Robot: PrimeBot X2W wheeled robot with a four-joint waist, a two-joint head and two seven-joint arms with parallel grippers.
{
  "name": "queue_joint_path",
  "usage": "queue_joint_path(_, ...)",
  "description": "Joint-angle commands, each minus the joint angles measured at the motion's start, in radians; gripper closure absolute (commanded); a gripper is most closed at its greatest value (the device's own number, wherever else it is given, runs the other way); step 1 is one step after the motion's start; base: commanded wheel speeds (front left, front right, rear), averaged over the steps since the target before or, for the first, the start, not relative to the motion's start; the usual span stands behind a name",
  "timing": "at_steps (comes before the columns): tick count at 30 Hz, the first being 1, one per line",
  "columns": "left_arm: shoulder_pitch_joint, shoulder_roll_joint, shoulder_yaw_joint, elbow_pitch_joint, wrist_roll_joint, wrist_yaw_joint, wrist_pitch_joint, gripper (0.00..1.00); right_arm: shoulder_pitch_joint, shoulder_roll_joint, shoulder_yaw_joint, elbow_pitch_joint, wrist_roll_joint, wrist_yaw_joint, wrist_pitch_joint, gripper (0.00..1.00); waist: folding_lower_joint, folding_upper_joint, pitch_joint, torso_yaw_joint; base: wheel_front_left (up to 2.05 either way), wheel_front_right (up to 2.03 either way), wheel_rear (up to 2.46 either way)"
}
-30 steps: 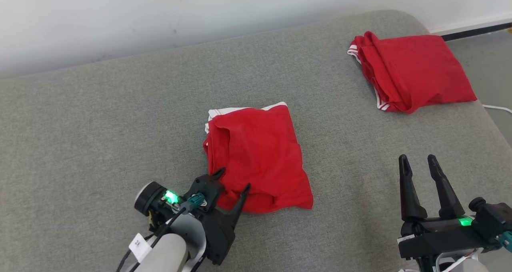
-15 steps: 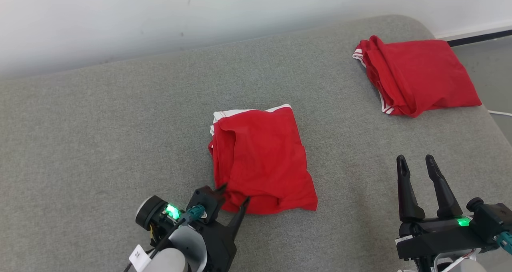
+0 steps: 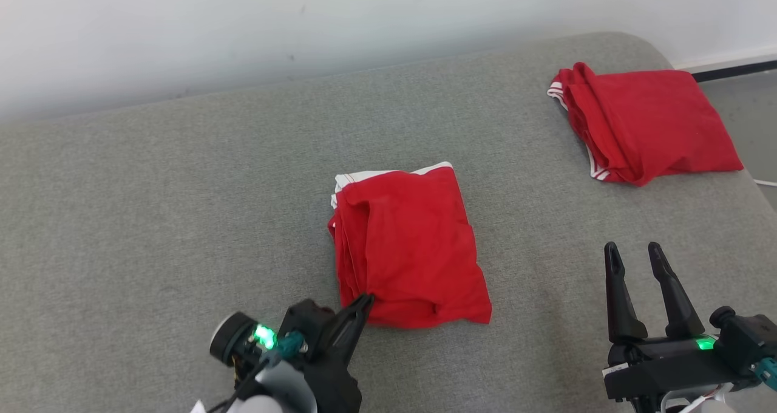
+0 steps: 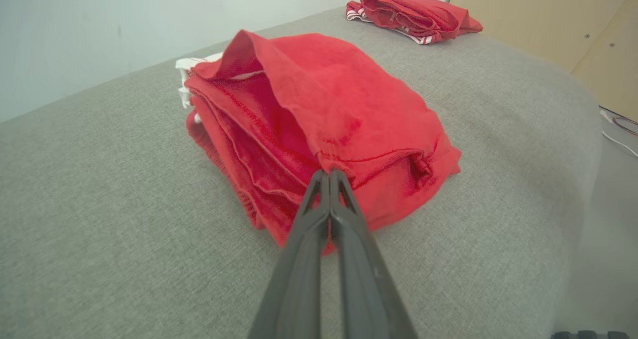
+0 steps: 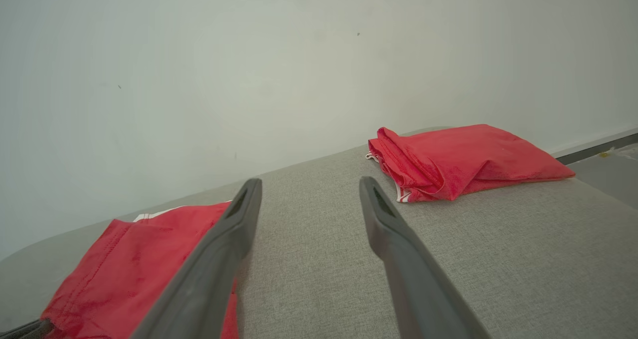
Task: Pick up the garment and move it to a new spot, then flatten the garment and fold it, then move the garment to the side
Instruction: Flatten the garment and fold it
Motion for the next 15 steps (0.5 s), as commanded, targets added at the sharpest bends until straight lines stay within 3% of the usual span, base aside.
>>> queue_joint_path(1,0.026,0.006,0.002,-0.017,-0.003,0.007,-0.011,1.0,0.014,0.001,-0.004,-0.001,-0.006,-0.003,-0.001,0.0,0.0001,-0.0001,-0.003,0.007,0.0,0.0,0.0)
queue_joint_path(8,0.126,0.015,0.003,-0.091,-0.029,0.035,-0.039,1.0,0.023,-0.003,-0.013,0.001,-0.005,-0.003,-0.001,0.0,0.0001,-0.0001,-0.007,0.034,0.0,0.0,0.0)
queue_joint_path(9,0.135,0.014,-0.004,-0.088,-0.028,0.037,-0.042,0.91,0.024,-0.004,-0.013,0.003,-0.005,-0.003,-0.001,0.0,0.0001,-0.0001,-0.007,0.037,0.0,0.0,0.0)
queue_joint_path(10,0.144,0.006,-0.005,-0.084,-0.036,0.04,-0.048,0.58,0.024,-0.006,-0.01,0.004,-0.006,-0.003,-0.001,0.0,0.0001,-0.0001,-0.008,0.04,0.0,0.0,0.0)
queue_joint_path(12,0.154,-0.003,-0.009,-0.067,-0.034,0.045,-0.059,0.0,0.022,-0.009,-0.009,0.007,-0.006,-0.003,-0.001,0.0,0.0001,-0.0001,-0.01,0.045,0.0,0.0,0.0)
queue_joint_path(15,0.164,-0.021,-0.007,-0.047,-0.043,0.053,-0.099,0.0,0.015,-0.013,-0.006,0.011,-0.004,-0.003,-0.001,0.0,0.0001,-0.0001,-0.013,0.048,0.0,0.0,0.0)
